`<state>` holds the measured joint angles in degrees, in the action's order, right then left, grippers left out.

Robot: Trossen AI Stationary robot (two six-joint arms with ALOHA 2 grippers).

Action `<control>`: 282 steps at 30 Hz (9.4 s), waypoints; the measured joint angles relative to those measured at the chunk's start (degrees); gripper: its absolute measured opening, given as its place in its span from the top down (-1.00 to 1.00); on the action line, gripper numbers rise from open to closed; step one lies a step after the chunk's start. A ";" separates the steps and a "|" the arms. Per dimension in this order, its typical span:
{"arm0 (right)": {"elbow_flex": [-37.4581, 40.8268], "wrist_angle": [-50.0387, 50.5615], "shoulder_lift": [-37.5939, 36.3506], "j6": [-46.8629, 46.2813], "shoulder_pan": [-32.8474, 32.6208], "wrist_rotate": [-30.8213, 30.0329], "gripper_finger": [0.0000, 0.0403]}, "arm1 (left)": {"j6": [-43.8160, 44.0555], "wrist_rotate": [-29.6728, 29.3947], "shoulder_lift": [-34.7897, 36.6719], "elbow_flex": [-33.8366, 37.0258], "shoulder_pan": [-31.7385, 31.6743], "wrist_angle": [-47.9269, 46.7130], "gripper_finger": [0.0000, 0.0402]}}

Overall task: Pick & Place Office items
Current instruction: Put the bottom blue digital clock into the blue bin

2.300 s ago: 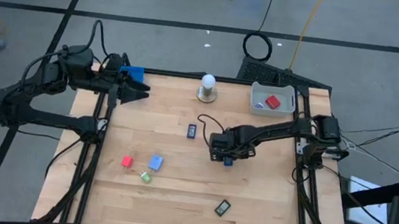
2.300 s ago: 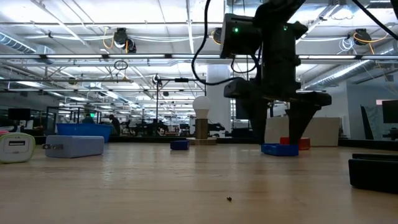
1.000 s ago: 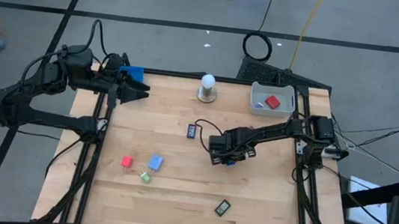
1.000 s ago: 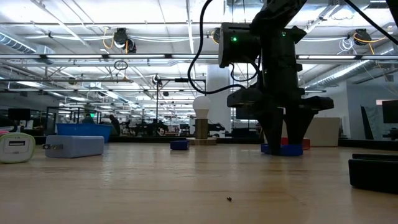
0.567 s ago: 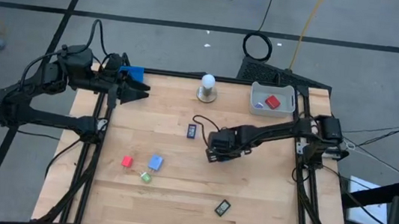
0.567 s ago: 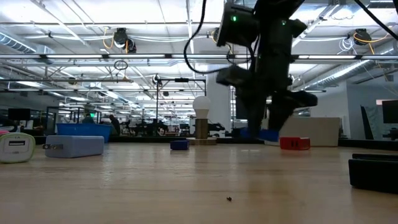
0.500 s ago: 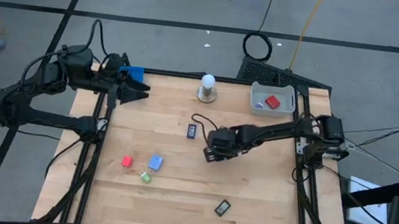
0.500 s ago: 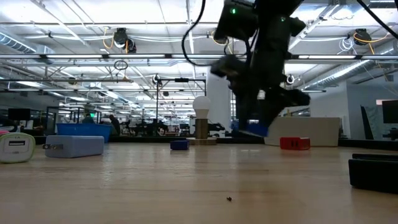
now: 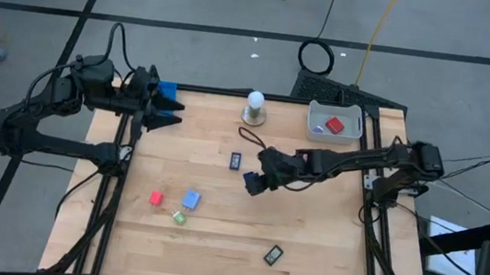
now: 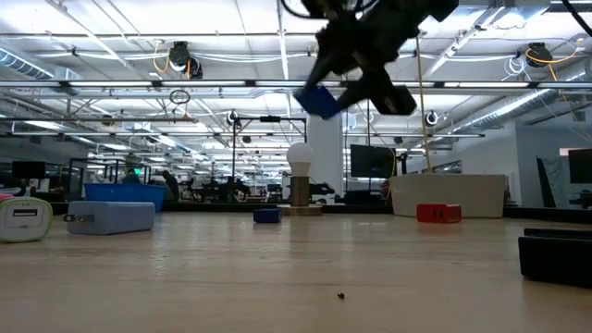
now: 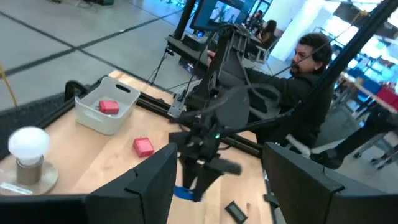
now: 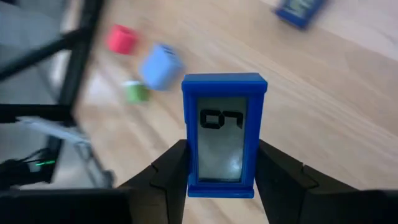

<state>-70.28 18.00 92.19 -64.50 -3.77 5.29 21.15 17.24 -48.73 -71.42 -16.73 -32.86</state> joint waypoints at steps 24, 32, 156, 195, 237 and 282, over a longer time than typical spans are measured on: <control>-0.07 -16.98 -2.91 -0.93 -0.11 12.83 0.29 | -25.03 8.46 -12.08 -0.02 0.57 -8.42 -0.18; -0.04 -30.84 -2.91 -4.45 -0.82 21.54 0.29 | -28.83 14.16 -19.33 -0.04 5.81 3.16 -0.18; -0.04 -60.24 -3.00 -16.34 8.77 35.74 -0.53 | -7.94 33.96 -27.05 0.09 8.83 33.91 0.72; 44.01 -58.96 -33.90 -12.80 31.82 33.63 -0.34 | 5.15 -23.10 -4.82 0.00 -7.71 -13.54 0.72; 54.49 -58.93 -39.37 -10.68 19.06 24.32 -0.34 | 8.52 -29.08 -24.58 0.08 -40.34 -29.89 0.72; 54.49 -56.70 -39.35 -9.81 18.91 22.99 -0.34 | 15.79 -38.29 -40.20 10.29 -42.38 -14.58 0.72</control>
<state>-15.79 -38.70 52.84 -74.30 15.14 28.27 36.94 -21.05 -88.93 -61.12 -59.11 -47.44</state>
